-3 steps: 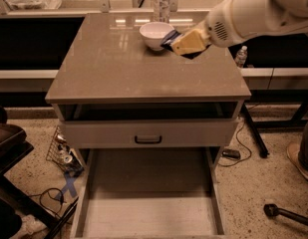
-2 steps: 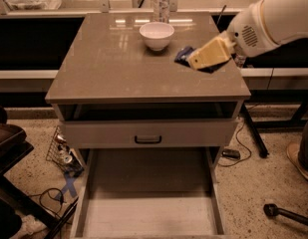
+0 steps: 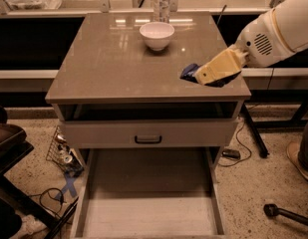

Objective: Place rxbar blueberry into middle drawer

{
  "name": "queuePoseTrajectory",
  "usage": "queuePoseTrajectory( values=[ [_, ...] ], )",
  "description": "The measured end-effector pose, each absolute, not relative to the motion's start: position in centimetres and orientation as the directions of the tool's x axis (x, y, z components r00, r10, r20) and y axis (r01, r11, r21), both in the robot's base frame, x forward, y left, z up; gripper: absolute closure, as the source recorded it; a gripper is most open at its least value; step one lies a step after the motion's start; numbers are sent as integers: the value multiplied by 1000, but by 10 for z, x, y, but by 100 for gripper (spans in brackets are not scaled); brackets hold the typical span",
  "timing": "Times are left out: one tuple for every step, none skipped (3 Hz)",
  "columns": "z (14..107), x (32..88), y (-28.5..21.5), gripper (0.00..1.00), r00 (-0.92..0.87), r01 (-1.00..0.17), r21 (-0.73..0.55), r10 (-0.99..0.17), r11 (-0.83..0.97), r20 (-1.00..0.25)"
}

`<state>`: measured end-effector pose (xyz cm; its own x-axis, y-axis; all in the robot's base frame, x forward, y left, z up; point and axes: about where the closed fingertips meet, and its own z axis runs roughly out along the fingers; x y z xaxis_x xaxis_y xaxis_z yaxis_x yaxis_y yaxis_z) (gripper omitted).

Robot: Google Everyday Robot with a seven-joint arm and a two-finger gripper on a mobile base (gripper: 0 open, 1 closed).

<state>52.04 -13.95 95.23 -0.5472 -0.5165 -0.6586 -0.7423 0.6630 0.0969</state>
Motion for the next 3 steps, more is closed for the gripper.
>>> queuePoseTrajectory(
  values=[
    [931, 516, -137, 100, -559, -732, 111, -500, 672, -662],
    [854, 524, -54, 100, -531, -805, 186, -543, 564, -651],
    [728, 511, 33, 100, -549, -831, 326, -567, 451, -614]
  ],
)
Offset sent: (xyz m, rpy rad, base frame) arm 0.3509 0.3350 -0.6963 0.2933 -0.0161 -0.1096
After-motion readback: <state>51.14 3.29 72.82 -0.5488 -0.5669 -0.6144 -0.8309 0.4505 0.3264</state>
